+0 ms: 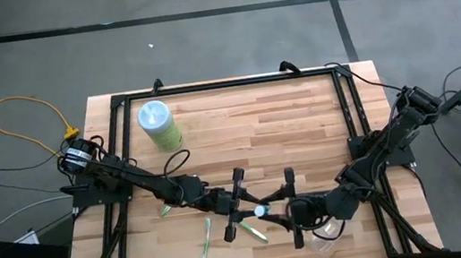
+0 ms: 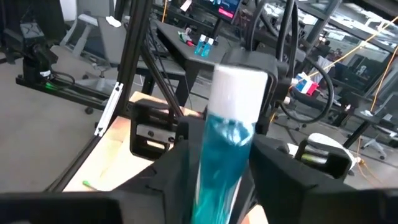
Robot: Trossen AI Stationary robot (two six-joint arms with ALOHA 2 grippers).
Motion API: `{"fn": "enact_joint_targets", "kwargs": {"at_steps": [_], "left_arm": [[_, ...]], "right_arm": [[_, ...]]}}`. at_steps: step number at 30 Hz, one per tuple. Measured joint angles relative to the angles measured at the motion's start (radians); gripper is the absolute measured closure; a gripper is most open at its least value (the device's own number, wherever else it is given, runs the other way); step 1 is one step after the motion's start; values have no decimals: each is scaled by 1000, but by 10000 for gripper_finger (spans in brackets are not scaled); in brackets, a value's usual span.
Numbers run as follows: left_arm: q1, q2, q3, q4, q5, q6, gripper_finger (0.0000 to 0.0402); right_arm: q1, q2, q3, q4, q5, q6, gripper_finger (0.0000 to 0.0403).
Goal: Pick & Place toothbrushing station
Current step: Put the top blue mouthwash bottle into the middle section of the transparent organizer
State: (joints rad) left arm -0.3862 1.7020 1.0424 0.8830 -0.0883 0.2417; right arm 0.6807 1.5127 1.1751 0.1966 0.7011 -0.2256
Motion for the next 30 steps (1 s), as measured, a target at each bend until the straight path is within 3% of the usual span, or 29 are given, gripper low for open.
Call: {"fn": "enact_joint_targets", "kwargs": {"at_steps": [7, 19, 30], "left_arm": [[0, 0, 0, -10, 0, -1, 333], [0, 0, 0, -38, -5, -8, 333], [0, 0, 0, -53, -4, -10, 333]], "right_arm": [[0, 0, 0, 38, 5, -16, 227], [0, -3, 0, 104, 22, -94, 253], [0, -3, 0, 110, 22, -94, 253]]}}
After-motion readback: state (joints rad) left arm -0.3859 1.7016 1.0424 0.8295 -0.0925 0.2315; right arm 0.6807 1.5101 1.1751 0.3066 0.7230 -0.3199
